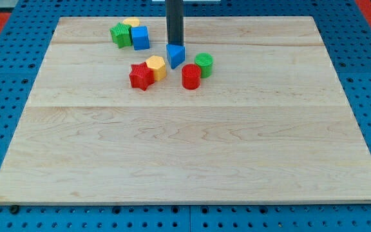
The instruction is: Push the blue cube into the blue triangle
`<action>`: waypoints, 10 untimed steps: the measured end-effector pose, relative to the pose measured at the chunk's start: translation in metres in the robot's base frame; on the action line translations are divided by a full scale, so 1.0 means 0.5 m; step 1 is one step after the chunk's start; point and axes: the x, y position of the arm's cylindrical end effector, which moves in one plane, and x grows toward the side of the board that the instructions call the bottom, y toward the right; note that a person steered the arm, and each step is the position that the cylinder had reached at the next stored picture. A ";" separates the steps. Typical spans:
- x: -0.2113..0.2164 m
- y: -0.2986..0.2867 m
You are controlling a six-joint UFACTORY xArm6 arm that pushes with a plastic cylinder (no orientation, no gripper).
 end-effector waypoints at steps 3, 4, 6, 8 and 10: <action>-0.080 -0.045; -0.090 -0.111; -0.081 -0.219; -0.074 -0.213; -0.064 -0.207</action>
